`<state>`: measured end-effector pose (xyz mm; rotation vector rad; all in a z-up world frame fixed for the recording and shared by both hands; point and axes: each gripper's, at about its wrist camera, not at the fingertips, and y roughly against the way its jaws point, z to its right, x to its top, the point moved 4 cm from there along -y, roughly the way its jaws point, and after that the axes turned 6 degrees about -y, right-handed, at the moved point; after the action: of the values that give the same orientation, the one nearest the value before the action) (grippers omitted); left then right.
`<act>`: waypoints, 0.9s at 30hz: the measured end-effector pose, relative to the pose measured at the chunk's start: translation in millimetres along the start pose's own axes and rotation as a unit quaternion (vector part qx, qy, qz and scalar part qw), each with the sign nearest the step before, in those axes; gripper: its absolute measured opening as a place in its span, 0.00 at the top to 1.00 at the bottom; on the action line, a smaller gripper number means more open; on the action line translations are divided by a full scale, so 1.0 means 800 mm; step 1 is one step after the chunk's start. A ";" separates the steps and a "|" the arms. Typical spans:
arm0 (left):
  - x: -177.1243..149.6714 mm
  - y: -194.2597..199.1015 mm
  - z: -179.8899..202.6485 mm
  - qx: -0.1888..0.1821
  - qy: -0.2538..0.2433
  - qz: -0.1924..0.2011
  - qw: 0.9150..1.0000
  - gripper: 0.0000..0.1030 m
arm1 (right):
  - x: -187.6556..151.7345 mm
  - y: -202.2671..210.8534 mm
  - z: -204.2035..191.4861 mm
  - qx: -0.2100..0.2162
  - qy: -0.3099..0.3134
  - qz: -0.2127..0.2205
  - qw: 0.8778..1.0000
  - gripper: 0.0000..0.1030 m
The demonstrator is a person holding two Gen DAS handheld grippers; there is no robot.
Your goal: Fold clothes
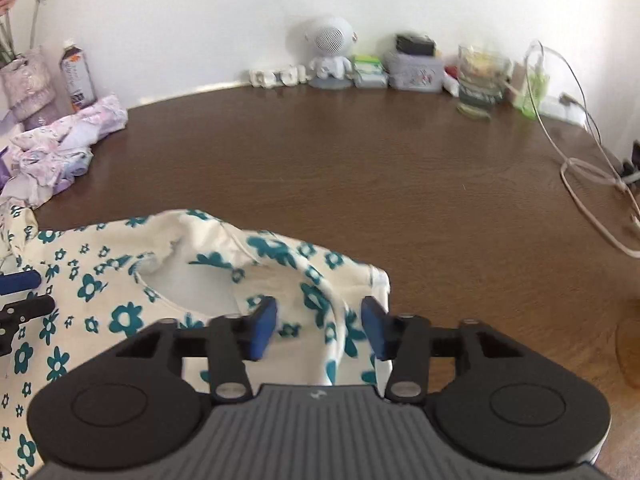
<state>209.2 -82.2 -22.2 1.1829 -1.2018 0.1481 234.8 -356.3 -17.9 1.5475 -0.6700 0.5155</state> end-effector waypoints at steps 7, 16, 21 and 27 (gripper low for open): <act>0.000 0.001 0.002 0.001 0.000 0.001 1.000 0.61 | 0.006 -0.028 0.001 -0.042 0.012 -0.003 0.999 0.94; 0.001 0.001 -0.001 0.000 0.007 -0.001 1.000 0.61 | -0.015 0.038 0.001 0.017 -0.024 -0.008 1.000 0.60; 0.004 0.031 0.018 -0.012 -0.013 0.017 1.000 0.62 | -0.056 0.053 -0.015 0.004 0.007 -0.038 0.999 0.61; -0.013 0.078 0.050 -0.051 -0.036 0.013 0.998 0.62 | -0.073 0.050 -0.021 -0.051 0.081 -0.021 0.995 0.87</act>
<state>139.3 -80.3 4.0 1.0911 -1.2733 0.0626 166.1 -333.8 -26.4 1.4050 -0.5295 0.5606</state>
